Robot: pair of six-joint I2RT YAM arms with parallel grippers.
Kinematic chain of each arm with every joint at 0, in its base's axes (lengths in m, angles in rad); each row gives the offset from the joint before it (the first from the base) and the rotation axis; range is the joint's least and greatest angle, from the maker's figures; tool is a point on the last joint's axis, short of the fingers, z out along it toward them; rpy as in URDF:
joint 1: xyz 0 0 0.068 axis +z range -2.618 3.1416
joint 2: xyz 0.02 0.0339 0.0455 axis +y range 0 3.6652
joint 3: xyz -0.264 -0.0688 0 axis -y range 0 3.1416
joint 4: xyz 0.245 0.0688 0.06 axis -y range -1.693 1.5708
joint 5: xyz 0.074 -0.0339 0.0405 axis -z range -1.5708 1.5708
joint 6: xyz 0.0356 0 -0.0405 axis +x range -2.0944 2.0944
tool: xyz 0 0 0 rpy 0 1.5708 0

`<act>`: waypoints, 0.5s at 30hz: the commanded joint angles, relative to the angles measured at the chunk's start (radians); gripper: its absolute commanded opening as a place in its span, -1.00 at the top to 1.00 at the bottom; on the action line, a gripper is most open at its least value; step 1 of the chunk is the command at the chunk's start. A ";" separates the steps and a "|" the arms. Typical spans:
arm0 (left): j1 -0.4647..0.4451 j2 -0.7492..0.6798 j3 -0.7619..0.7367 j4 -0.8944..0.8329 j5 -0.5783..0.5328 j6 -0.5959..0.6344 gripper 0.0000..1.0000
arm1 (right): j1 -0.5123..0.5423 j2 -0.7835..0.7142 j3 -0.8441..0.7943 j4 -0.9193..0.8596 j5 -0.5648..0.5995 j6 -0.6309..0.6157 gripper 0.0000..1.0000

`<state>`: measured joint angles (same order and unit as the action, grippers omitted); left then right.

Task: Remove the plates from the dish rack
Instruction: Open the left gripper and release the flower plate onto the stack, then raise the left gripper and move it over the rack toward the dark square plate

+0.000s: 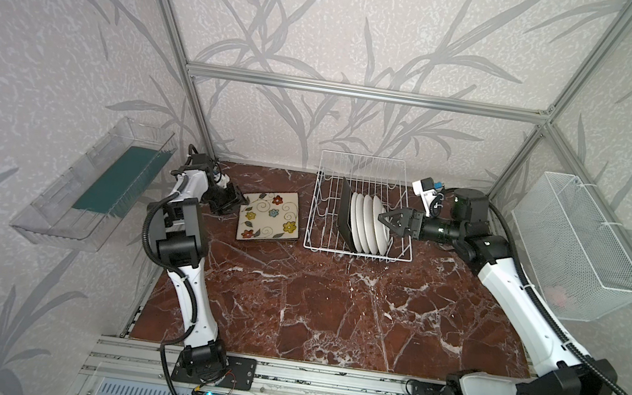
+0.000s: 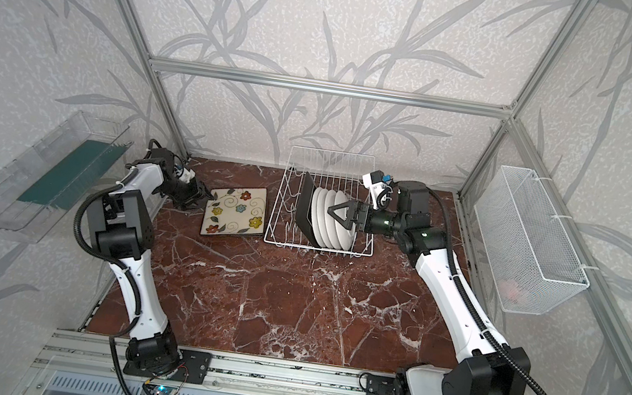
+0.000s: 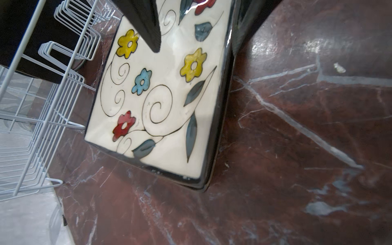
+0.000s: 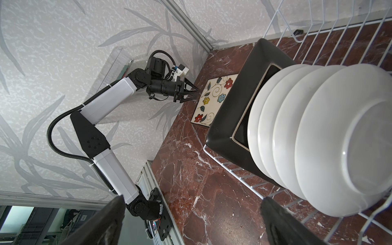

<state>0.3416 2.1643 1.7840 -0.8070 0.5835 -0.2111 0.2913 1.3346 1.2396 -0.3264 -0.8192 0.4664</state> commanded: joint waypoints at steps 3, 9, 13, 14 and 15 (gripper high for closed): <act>0.002 -0.137 -0.050 0.070 0.039 -0.047 -0.27 | 0.007 -0.025 -0.007 -0.003 0.005 -0.016 -0.98; -0.010 -0.240 -0.106 0.096 0.078 -0.054 -0.55 | 0.006 -0.026 0.005 -0.038 0.039 -0.046 -0.98; -0.042 -0.317 -0.109 0.064 0.090 -0.021 -0.57 | 0.008 -0.037 0.004 -0.069 0.068 -0.072 -0.99; -0.055 -0.337 -0.107 0.055 0.086 -0.015 -0.57 | 0.008 -0.043 0.001 -0.071 0.077 -0.074 -0.98; -0.066 -0.353 -0.104 0.044 0.082 -0.009 -0.57 | 0.008 -0.048 -0.003 -0.070 0.086 -0.076 -0.98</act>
<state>0.3107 1.8812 1.6863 -0.7326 0.6483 -0.2543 0.2939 1.3243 1.2392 -0.3717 -0.7631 0.4206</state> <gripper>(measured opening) 0.787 0.991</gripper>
